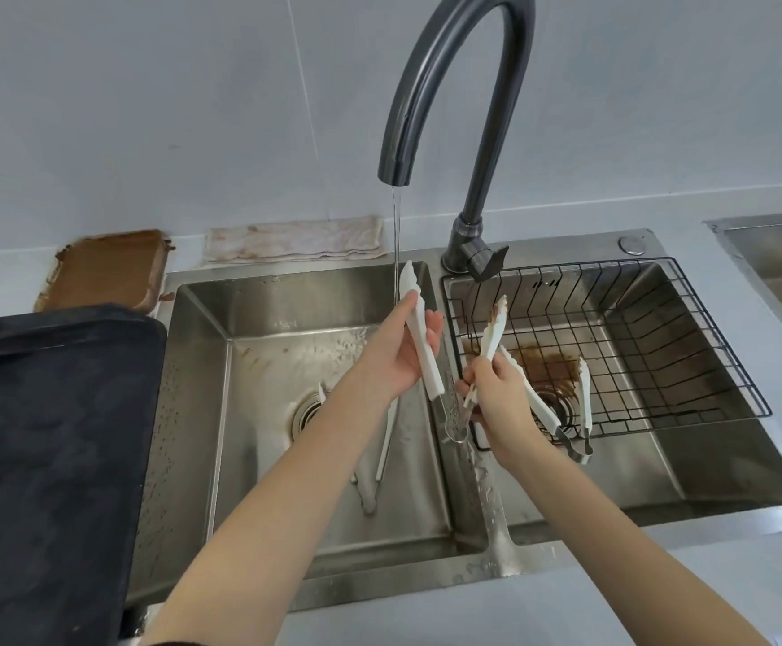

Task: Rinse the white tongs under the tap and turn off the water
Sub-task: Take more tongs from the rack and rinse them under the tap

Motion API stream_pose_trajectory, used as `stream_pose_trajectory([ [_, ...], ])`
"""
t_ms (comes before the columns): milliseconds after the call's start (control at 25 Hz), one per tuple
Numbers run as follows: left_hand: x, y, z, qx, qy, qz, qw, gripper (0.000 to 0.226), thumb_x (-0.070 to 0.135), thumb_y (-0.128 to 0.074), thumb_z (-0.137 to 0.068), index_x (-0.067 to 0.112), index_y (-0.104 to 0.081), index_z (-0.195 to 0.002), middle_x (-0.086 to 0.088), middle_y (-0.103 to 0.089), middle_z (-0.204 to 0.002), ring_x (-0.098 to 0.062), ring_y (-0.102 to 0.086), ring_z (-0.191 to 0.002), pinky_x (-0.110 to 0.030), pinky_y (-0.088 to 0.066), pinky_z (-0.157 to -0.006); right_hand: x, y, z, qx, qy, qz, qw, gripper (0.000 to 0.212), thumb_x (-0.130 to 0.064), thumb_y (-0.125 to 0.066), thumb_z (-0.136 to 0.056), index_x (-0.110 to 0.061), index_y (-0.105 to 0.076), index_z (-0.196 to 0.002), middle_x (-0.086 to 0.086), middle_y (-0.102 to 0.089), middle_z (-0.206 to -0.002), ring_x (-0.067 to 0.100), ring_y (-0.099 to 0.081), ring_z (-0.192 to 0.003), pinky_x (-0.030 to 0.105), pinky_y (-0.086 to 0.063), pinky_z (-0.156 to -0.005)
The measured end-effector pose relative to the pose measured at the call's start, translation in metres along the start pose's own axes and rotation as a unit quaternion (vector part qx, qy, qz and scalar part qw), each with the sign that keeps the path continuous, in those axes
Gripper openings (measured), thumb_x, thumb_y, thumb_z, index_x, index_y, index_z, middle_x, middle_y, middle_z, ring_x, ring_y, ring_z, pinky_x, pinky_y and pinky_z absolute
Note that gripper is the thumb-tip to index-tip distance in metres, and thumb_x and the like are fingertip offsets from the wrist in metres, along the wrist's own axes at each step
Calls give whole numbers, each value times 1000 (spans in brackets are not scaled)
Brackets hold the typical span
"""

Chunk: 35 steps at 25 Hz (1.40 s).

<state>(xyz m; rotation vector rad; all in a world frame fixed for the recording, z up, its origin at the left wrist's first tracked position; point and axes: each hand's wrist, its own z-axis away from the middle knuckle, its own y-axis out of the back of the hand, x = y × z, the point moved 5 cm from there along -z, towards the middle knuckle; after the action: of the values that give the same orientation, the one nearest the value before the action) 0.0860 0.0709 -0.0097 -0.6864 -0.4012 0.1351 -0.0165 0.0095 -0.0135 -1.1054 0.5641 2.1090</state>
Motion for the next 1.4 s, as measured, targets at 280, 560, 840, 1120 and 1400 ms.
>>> stream_pose_trajectory([
  [280,0,6,-4,2,-15,-85,996,19,26,-54,-92,8,-56,-90,-6,-64,-83,-11,-68,-56,-17,-53,-46,-2,8,4,35,77,50,995,19,-8,-37,-92,-16,-43,-76,-1,-38,-61,10,-39,-53,19,-34,-47],
  [560,6,25,-7,28,-1,-123,992,24,11,-34,-96,2,-52,-84,-12,-60,-87,-22,-64,-72,-36,-53,-64,-39,-9,8,30,223,168,960,45,-21,-53,-92,-12,-46,-135,-7,-57,-75,-8,-52,-54,6,-41,-50],
  [840,24,14,-15,68,-86,-222,969,30,-4,-36,-92,-5,-50,-119,-9,-55,-78,-17,-57,-62,-26,-58,-58,-51,-27,8,-5,243,177,954,56,-30,-51,-93,-18,-35,-145,-1,-67,-109,6,-64,-82,16,-54,-74],
  [1120,38,11,-24,163,-148,-247,944,26,18,-37,-99,4,-55,-86,-6,-58,-71,-2,-57,-29,-13,-44,-31,-47,-39,18,-49,274,131,951,47,-22,-49,-95,-15,-41,-142,-9,-64,-111,-5,-62,-89,0,-46,-77],
  [1400,31,58,-23,206,-136,-296,923,34,4,-27,-96,-3,-44,-125,-4,-55,-71,-14,-53,-59,-18,-48,-43,-41,-51,7,-138,121,101,978,12,-21,-44,-97,-14,-54,-99,-6,-56,-73,3,-54,-60,12,-46,-56],
])
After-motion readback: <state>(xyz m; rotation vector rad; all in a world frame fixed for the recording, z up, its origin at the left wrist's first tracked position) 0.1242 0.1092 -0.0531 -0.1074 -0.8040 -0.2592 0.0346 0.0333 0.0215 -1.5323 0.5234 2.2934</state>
